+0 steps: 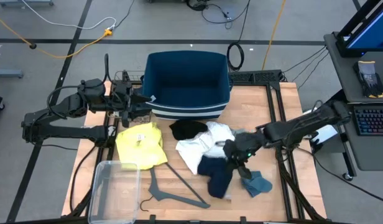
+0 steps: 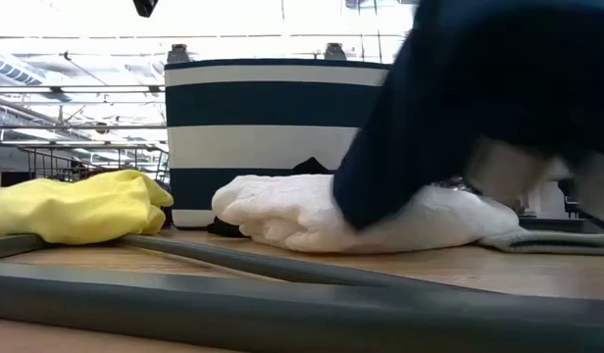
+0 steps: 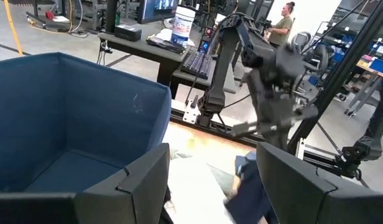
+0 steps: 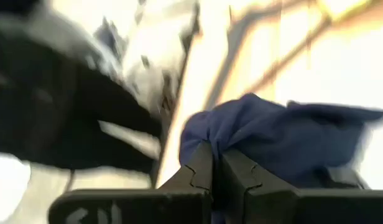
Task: Pick & Place Cloths
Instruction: Put the blue shorts into the brown wire basket
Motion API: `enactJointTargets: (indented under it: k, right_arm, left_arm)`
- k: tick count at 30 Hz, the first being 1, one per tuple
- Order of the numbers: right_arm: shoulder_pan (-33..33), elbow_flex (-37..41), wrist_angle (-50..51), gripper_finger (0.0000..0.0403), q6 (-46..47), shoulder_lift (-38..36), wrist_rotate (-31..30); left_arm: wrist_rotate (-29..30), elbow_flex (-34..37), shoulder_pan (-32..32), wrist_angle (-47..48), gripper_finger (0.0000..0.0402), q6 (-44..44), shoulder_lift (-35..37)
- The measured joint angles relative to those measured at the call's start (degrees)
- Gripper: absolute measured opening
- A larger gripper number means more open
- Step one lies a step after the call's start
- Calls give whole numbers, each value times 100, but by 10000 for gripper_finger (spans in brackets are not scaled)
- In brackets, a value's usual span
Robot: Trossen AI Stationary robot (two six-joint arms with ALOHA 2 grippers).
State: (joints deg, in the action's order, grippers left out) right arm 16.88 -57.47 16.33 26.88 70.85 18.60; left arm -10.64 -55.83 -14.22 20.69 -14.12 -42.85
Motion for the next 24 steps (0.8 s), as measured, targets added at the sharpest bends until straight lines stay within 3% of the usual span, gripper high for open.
enactJointTargets:
  k: [6,14,24]
  right_arm:
    - [-230,-1,-1361,1,290,-438,-385]
    - [-754,-4,-3726,1,611,-472,-857]
    - [-1472,-9,-5372,0,210,-472,-1749]
  left_arm:
    - [-1,0,243,-294,241,-5,-3]
    - [0,-2,654,-1178,241,184,-271]
    - [16,-2,982,-2202,241,621,-782]
